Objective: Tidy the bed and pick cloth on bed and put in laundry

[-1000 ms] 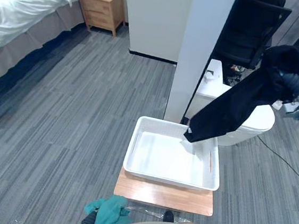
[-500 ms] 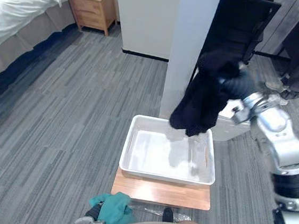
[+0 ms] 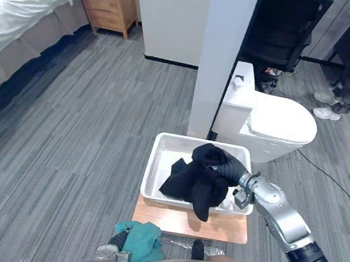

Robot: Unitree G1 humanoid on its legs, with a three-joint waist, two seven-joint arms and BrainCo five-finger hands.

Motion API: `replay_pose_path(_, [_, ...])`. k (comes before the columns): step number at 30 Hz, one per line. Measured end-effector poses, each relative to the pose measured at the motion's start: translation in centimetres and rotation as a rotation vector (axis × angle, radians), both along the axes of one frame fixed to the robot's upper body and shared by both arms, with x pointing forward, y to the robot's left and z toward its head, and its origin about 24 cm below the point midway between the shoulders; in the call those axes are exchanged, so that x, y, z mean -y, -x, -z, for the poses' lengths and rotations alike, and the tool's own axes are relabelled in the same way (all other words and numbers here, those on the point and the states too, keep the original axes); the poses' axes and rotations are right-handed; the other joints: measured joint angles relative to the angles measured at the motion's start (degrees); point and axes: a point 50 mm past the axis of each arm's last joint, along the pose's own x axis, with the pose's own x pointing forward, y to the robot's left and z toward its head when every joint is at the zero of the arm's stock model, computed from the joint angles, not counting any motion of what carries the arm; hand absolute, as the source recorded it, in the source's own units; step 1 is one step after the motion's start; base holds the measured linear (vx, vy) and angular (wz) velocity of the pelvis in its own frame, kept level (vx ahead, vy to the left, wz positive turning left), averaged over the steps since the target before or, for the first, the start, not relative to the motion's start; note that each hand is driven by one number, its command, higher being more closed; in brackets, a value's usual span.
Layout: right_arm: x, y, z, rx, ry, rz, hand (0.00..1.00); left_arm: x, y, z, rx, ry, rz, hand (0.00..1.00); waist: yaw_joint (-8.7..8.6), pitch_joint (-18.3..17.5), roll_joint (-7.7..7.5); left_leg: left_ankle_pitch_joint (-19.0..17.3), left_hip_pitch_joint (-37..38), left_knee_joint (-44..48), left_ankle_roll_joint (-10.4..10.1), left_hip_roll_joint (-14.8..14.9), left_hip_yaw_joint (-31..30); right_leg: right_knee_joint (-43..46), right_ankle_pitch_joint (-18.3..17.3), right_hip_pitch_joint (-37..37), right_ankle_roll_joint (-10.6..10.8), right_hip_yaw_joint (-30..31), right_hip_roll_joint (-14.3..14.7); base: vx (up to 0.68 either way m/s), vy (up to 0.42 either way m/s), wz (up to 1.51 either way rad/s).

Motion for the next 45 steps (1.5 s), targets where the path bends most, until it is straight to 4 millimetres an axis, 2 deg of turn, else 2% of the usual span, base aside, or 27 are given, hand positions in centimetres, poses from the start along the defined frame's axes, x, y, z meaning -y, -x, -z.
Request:
replay_pose_path(3, [-0.4,-1.5,0.5,0.013,0.056,0.031,1.0,0.3,-0.8,-0.1,0.016,0.002,0.017,1.0,0.56,0.7,0.62,0.5,-2.3,0.3,0.5,-0.3,-1.0,0.6,0.0,-2.2,0.1,-0.6,-0.5,-0.08,-0.027,0.1])
replay_pose_path(5, [-1.0,-4.1,-0.8,0.072,0.082,0.065,1.0,0.6,-2.6,-0.5,0.053,0.007,0.029,1.0,0.87,4.1,0.83,1.6,-5.1,0.3,1.3,-0.7,-1.5,1.6,0.6,-5.5,0.3,-0.6,-1.1,-0.13,-0.031,0.09])
replay_pose_path(6, [-1.1,-4.8,-1.3,0.093,0.088,0.072,1.0,0.7,-3.2,-0.7,0.066,0.007,0.033,1.0,0.99,5.2,0.92,1.9,-6.1,0.4,1.6,-0.9,-1.6,1.8,1.0,-6.4,0.4,-0.6,-1.2,-0.16,-0.032,0.04])
replay_pose_path(8, [-1.1,-7.4,-3.2,0.177,0.134,0.115,1.0,1.1,-5.8,-1.5,0.126,0.012,0.059,1.0,1.86,10.1,1.32,3.2,-9.2,0.5,2.5,-1.5,-2.1,1.9,2.5,-9.4,0.6,-0.6,-1.9,-0.16,-0.018,0.07])
replay_pose_path(10, [-0.8,-8.6,-3.9,0.2,0.148,0.16,1.0,1.6,-7.5,-2.1,0.168,0.018,0.079,1.0,2.39,13.1,1.9,3.7,-10.3,0.5,3.0,-1.8,-2.7,1.8,3.2,-10.2,0.8,-0.7,-2.2,-0.09,0.011,0.13])
replay_pose_path(14, [-1.1,-9.0,-4.5,0.234,0.161,0.162,1.0,2.0,-9.0,-2.8,0.223,0.012,0.084,1.0,2.5,15.5,2.62,4.0,-13.2,1.3,3.6,-2.0,-3.9,1.8,4.5,-12.3,1.4,-0.7,-2.9,-0.05,0.045,0.17])
replay_pose_path(17, [-0.7,-10.3,-5.5,0.253,0.185,0.193,1.0,2.6,-10.7,-3.7,0.27,0.012,0.118,1.0,2.54,17.8,3.18,4.5,-14.7,1.5,4.3,-2.8,-5.0,1.8,5.0,-13.3,1.8,-0.7,-3.8,-0.08,0.053,0.17])
replay_pose_path(18, [-0.6,-11.1,-6.4,0.272,0.198,0.218,0.0,2.9,-11.3,-4.0,0.29,0.013,0.134,1.0,2.47,18.6,3.74,4.8,-16.1,1.6,4.9,-3.1,-5.4,1.7,6.2,-14.6,2.0,-0.7,-4.1,-0.11,0.045,0.12])
replay_pose_path(21, [0.2,-12.4,-7.8,0.303,0.228,0.265,0.0,3.2,-12.3,-4.7,0.342,0.02,0.148,1.0,2.84,19.6,4.0,5.3,-18.3,1.8,5.6,-4.1,-5.8,0.3,7.1,-15.8,2.3,-0.5,-4.8,-0.09,0.022,0.11])
replay_pose_path(25, [2.0,-13.5,-9.0,0.31,0.233,0.342,0.0,3.4,-13.0,-5.0,0.359,0.024,0.158,1.0,3.97,20.7,5.36,5.4,-20.0,2.7,6.3,-4.7,-6.1,-0.6,8.0,-16.5,2.4,-0.5,-5.6,-0.08,0.011,0.06])
replay_pose_path(33, [3.8,-14.3,-10.6,0.355,0.252,0.423,0.0,3.5,-13.5,-5.4,0.382,0.03,0.169,1.0,3.75,20.7,5.38,5.6,-21.4,3.5,6.6,-4.8,-5.7,-0.5,8.7,-18.0,2.4,0.2,-5.7,-0.03,-0.004,-0.03])
replay_pose_path(37, [6.5,-14.7,-13.4,0.434,0.213,0.525,0.0,3.7,-13.9,-5.8,0.414,0.041,0.177,1.0,3.46,20.7,5.28,5.5,-19.8,3.4,6.7,-4.7,-5.0,-0.9,9.2,-16.5,2.5,1.1,-5.6,-0.01,0.0,-0.08])
replay_pose_path(41, [7.4,-14.2,-15.8,0.532,0.17,0.537,0.0,3.3,-13.7,-5.8,0.421,0.043,0.163,1.0,2.94,20.0,4.28,4.8,-17.5,3.3,6.4,-4.6,-3.6,-1.5,9.3,-14.6,2.6,2.7,-5.3,-0.02,0.002,-0.19])
replay_pose_path(42, [7.4,-13.9,-16.0,0.553,0.152,0.532,0.0,3.0,-13.4,-5.6,0.414,0.044,0.146,1.0,2.54,19.5,3.5,4.7,-16.9,3.2,6.3,-4.6,-3.2,-1.5,9.2,-14.3,2.6,3.1,-5.2,0.01,0.01,-0.2])
replay_pose_path(44, [7.9,-13.1,-15.1,0.55,0.13,0.538,0.0,2.7,-12.5,-5.2,0.39,0.036,0.141,1.0,2.29,18.0,2.05,4.5,-15.8,2.3,5.6,-4.6,-2.7,-1.5,8.8,-13.7,2.8,3.6,-5.0,0.03,-0.007,-0.15])
replay_pose_path(45, [8.6,-12.4,-13.8,0.524,0.124,0.551,0.0,2.5,-11.7,-4.7,0.362,0.024,0.151,1.0,2.1,16.0,0.99,4.5,-15.6,2.3,5.6,-4.4,-2.7,-1.5,8.6,-13.6,2.7,3.7,-4.7,0.08,-0.025,-0.08])
